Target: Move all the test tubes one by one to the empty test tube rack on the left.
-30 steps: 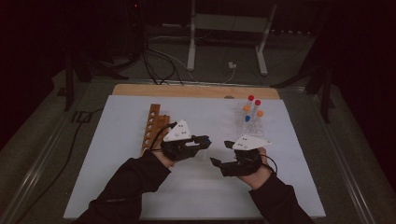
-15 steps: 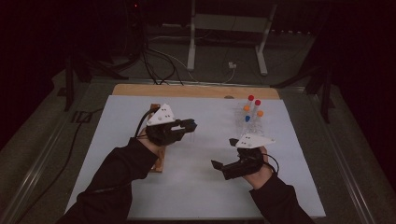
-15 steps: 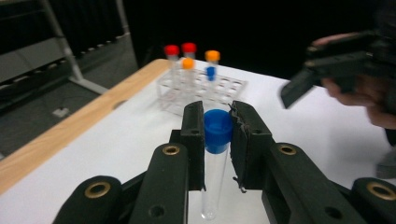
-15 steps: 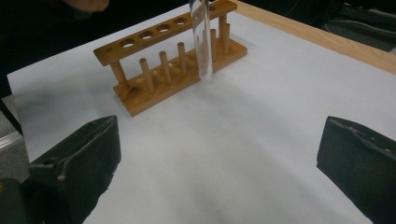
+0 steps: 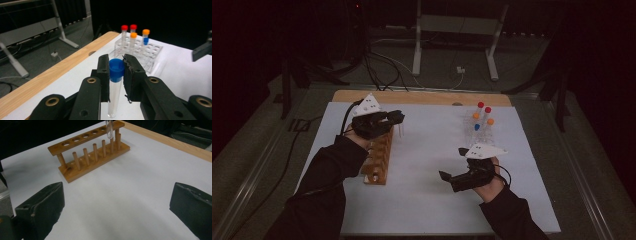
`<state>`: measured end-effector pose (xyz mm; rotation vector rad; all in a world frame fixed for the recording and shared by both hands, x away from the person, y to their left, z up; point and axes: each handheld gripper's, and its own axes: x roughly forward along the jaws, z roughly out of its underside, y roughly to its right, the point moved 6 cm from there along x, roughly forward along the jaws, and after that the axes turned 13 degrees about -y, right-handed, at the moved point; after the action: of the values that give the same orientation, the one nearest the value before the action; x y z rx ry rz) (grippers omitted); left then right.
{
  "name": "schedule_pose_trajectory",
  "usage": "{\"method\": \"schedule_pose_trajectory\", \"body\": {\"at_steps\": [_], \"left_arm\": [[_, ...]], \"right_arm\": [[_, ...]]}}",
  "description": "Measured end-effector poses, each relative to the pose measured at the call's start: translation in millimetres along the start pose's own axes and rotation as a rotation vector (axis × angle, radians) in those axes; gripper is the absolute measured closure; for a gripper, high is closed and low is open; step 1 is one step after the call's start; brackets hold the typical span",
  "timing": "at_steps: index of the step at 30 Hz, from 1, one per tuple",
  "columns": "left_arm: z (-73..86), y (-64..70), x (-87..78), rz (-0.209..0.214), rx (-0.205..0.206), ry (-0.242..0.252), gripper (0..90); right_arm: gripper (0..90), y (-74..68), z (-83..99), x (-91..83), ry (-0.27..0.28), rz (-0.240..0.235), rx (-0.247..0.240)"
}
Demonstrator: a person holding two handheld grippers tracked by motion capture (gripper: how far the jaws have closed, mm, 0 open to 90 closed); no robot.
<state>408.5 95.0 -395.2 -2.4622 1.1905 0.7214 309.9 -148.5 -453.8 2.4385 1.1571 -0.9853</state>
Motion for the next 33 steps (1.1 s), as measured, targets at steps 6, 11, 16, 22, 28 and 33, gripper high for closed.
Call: {"method": "schedule_pose_trajectory", "body": {"at_steps": [6,11,16,22,28,33], "left_arm": [[-0.3,-21.4,-6.5,-0.050,-0.028,0.001,77.5],[-0.2,-41.0,-13.5,-0.088,-0.058,0.013,77.5],[3.1,-59.2,-16.5,-0.131,-0.083,0.007,77.5],[11.3,-80.3,-14.9,-0.175,-0.137,0.012,77.5],[26.6,-93.3,-5.4,-0.208,-0.181,-0.017,77.5],[39.5,-98.3,2.2,-0.215,-0.216,-0.024,77.5]], "right_arm": [[0.0,-0.7,0.2,0.4,0.001,0.005,-0.008],[0.0,0.3,0.3,0.4,0.001,0.005,0.005],[0.0,-0.6,0.3,0.0,-0.001,0.001,-0.003],[0.0,-0.4,1.1,1.3,-0.007,0.000,-0.005],[0.0,0.0,2.3,1.7,-0.016,-0.002,-0.011],[0.0,0.3,2.5,1.6,-0.016,-0.001,-0.011]]}}
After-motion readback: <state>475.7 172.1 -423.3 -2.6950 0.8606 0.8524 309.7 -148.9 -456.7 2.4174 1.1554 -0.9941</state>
